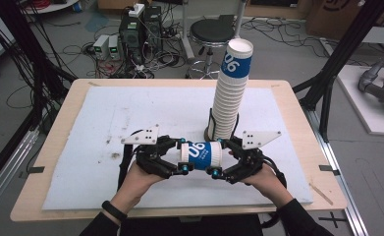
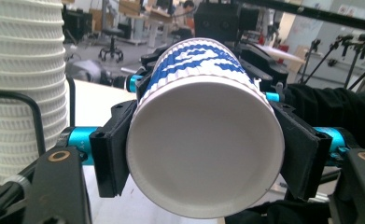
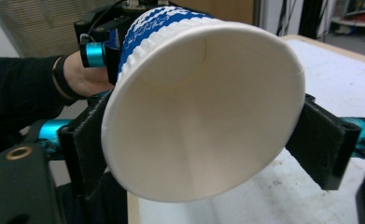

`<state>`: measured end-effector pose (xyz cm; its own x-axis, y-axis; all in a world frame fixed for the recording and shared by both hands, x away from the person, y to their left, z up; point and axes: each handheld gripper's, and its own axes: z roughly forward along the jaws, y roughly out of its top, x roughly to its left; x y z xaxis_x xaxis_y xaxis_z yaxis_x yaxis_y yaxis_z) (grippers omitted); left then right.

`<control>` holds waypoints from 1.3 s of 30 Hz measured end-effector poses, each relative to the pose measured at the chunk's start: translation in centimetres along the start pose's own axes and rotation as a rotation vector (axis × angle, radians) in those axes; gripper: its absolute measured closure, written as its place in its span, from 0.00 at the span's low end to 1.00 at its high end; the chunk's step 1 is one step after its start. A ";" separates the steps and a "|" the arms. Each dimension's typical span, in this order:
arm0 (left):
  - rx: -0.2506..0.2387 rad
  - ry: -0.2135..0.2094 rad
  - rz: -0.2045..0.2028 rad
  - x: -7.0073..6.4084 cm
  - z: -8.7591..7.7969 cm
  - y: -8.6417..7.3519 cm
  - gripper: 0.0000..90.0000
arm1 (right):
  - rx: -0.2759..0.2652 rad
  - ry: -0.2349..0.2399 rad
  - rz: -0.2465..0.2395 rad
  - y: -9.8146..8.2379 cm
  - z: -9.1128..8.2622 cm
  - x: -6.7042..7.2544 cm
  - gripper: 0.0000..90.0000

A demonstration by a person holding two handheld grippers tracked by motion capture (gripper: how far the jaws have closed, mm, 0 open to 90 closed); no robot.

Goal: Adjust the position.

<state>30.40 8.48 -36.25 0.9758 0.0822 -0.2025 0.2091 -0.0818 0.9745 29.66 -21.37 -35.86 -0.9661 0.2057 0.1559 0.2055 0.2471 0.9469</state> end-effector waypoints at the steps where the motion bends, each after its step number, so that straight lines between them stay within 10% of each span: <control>1: 0.015 0.007 0.001 0.0 0.1 0.1 0.32 | 0.000 0.004 0.000 0.0 0.0 0.0 0.20; 21: 0.403 0.015 0.109 -0.9 1.8 0.4 0.32 | 0.216 0.019 -0.138 0.5 -0.3 0.6 0.23; 39: 0.181 0.015 0.082 -0.2 0.3 0.4 0.33 | 0.042 0.015 -0.028 0.7 -1.5 -0.1 0.20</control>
<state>30.28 8.15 -35.86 0.9894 0.0823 -0.1199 0.1378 -0.2658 0.9541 29.66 -22.62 -34.81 -0.9737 0.1843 0.1335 0.1840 0.2920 0.9386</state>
